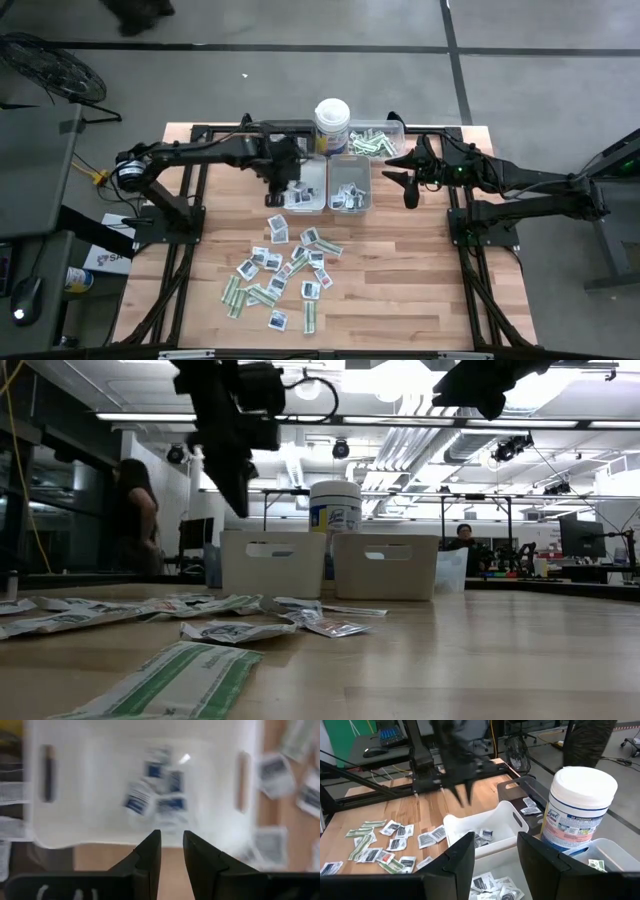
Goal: Pick & Place First Aid Supplies
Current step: Put the wipe into the gray bin
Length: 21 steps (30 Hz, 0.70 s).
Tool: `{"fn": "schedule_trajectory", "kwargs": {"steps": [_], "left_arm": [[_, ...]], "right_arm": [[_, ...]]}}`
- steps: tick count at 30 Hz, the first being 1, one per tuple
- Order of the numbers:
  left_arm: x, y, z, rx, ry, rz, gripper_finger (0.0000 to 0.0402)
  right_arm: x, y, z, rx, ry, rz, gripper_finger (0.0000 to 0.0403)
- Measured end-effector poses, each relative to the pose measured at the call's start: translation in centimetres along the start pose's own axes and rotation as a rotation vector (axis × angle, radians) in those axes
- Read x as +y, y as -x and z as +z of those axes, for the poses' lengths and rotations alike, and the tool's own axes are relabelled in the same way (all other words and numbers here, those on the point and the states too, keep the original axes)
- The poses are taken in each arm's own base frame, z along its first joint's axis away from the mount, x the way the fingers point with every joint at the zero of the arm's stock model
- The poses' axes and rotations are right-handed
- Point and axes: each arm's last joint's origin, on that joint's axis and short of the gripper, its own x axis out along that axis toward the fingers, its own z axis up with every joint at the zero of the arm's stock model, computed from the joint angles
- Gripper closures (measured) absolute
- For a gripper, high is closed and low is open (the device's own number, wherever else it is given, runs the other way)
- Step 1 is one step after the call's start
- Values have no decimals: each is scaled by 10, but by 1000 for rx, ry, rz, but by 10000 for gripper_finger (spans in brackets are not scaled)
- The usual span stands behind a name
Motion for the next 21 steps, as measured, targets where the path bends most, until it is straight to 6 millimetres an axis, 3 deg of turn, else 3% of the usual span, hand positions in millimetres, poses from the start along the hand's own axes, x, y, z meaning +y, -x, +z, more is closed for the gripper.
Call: {"fn": "schedule_trajectory", "kwargs": {"steps": [7,13,17,21], "left_arm": [[-47,1,-11,141,-180,-62,321],[-86,-8,-17,142,-301,-92,321],[-103,-18,-29,168,-288,-104,321],[-107,-30,-38,175,-151,-86,321]], "right_arm": [[0,0,-2,21,3,-3,261],[0,0,-3,27,5,-4,261],[0,0,-3,29,5,-3,261],[0,0,-3,32,6,-4,260]]}}
